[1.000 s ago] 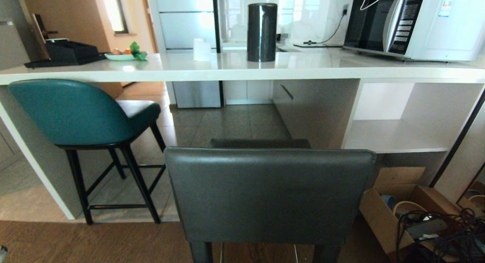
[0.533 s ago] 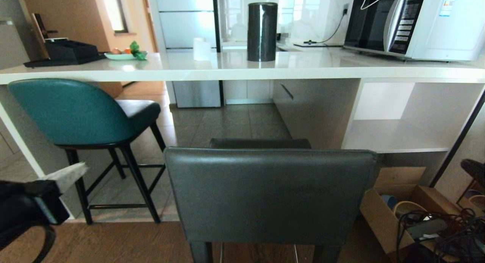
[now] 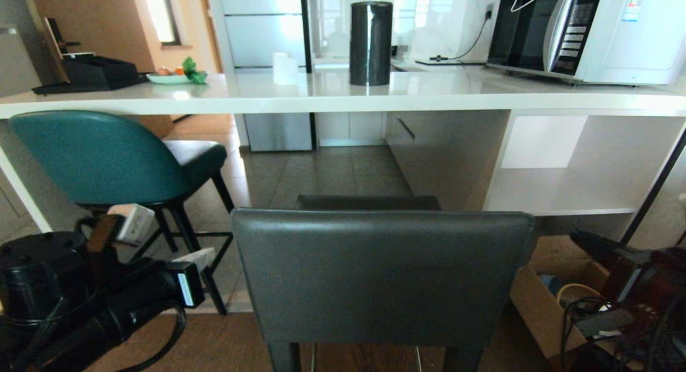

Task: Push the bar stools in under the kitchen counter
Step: Push the gray chair back under the dining table

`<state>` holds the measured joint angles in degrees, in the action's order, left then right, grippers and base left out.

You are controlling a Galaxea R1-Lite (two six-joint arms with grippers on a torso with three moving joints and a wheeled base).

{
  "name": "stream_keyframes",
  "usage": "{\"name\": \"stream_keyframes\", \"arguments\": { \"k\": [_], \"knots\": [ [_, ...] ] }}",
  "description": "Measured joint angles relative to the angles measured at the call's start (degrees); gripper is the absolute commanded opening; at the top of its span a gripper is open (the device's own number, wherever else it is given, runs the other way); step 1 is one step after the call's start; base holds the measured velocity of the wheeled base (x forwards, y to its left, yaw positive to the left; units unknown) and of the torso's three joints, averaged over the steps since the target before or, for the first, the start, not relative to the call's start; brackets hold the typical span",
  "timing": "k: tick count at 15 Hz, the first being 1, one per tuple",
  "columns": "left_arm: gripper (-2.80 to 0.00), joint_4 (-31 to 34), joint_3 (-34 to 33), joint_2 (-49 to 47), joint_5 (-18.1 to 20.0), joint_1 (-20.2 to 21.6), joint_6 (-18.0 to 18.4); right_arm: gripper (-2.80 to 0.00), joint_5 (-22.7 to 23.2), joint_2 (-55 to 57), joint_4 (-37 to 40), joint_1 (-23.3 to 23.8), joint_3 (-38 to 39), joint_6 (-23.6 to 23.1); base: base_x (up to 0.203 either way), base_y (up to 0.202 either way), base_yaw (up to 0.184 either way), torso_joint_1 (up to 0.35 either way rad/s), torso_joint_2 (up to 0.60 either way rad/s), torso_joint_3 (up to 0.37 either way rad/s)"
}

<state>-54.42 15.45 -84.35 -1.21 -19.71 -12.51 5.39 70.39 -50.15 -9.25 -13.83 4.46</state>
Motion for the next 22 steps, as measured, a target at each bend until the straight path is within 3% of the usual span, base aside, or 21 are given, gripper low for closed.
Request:
{"name": "stream_keyframes", "arguments": {
  "k": [5,8,15,19,22],
  "knots": [
    [-2.8,-10.0,0.0,-8.3,-4.1,-4.5,0.4,-2.8,0.0,8.7,-7.4,-1.7,1.5,0.9,0.0,0.0,0.0,0.0,0.0,0.0],
    [-2.8,-17.5,0.3,-12.8,-4.5,-6.4,1.8,-2.8,-0.6,14.2,-12.2,-3.6,1.3,0.8,0.0,0.0,0.0,0.0,0.0,0.0],
    [-2.8,-18.4,0.9,-15.5,-4.4,-8.8,1.9,-2.8,-6.3,19.7,-12.7,-14.6,-2.5,1.0,0.0,0.0,0.0,0.0,0.0,0.0],
    [-2.8,-18.7,2.9,-18.6,-4.9,-9.6,2.2,-2.8,-6.3,24.5,-14.0,-15.7,-6.0,1.1,0.0,0.0,0.0,0.0,0.0,0.0],
    [-2.8,-18.6,5.6,-20.9,-5.1,-9.9,2.4,-2.8,-6.7,30.5,-19.0,-15.7,-10.1,0.8,0.0,0.0,0.0,0.0,0.0,0.0]
  ]
}}
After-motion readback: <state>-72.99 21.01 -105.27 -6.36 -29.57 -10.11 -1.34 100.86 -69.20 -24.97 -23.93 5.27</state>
